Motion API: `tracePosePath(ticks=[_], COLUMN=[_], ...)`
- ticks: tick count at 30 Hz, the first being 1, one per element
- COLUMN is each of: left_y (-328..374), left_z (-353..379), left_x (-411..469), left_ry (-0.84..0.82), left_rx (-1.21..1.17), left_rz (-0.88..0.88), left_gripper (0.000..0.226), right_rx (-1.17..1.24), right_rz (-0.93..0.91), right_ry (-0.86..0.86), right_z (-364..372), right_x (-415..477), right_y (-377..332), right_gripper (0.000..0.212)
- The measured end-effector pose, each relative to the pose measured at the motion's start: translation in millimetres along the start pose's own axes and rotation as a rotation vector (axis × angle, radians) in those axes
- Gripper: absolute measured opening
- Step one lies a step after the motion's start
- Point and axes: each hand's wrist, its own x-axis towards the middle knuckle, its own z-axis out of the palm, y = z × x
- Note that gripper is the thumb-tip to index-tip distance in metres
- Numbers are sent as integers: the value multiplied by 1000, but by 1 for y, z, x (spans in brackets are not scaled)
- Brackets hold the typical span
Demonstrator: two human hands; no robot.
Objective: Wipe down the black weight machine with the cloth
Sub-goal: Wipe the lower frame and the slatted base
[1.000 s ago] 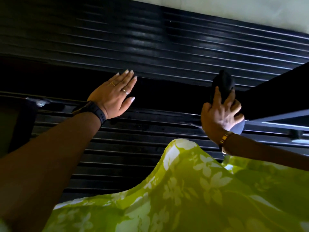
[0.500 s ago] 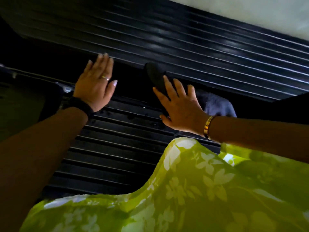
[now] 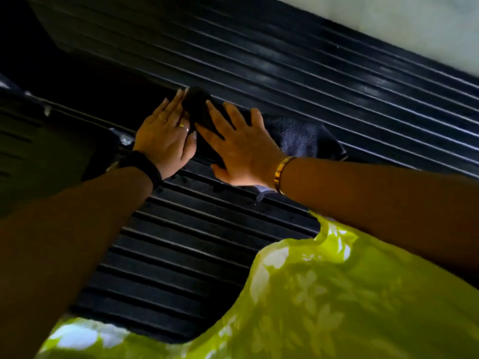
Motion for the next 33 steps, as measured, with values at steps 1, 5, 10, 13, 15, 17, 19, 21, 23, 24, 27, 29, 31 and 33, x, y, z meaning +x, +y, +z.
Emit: tracePosePath(ticks=[1, 5, 10, 13, 15, 17, 19, 21, 23, 24, 27, 29, 31, 33], left_y=[1, 16, 46, 57, 63, 71, 83, 103, 124, 134, 166, 182, 202, 220], left_z=[-3, -21, -44, -59, -70, -84, -97, -113, -129, -137, -173, -187, -210, -249], left_x=[2, -3, -34, -54, -71, -88, -106, -123, -139, -145, -158, -164, -169, -171], left_ry=[-45, -148, -147, -239, -270, -282, -308, -365, -419, -444, -500, -550, -593, -608], left_rx=[-7, -61, -101, -100, -112, -121, -143, -158, -169, -166, -169, -182, -170, -163], left_rz=[-9, -157, -317, -366, -381, -383, -407, -424, -418, -418, -472, -523, -548, -564], left_gripper=[60, 65, 59, 60, 60, 60, 60, 60, 62, 63, 62, 61, 60, 59], right_rx=[2, 10, 2, 37, 90, 134, 237, 323, 415, 463, 528, 531, 543, 579], right_rz=[8, 65, 256, 299, 310, 320, 345, 369, 386, 410, 471, 465, 476, 505], right_ry=[-21, -16, -7, -123, -177, -231, -305, -352, -327, -300, -193, -102, 23, 109], right_z=[-2, -1, 1, 4, -4, -14, -24, -38, -56, -64, -97, -107, -124, -156], right_x=[1, -4, -26, -51, -64, -78, -89, -107, -128, -137, -174, -188, -211, -234], right_y=[0, -4, -25, -34, -31, -30, -31, -37, -50, -58, -79, -93, -106, -118], right_gripper=[78, 77, 72, 82, 84, 83, 77, 67, 56, 50, 41, 35, 29, 27])
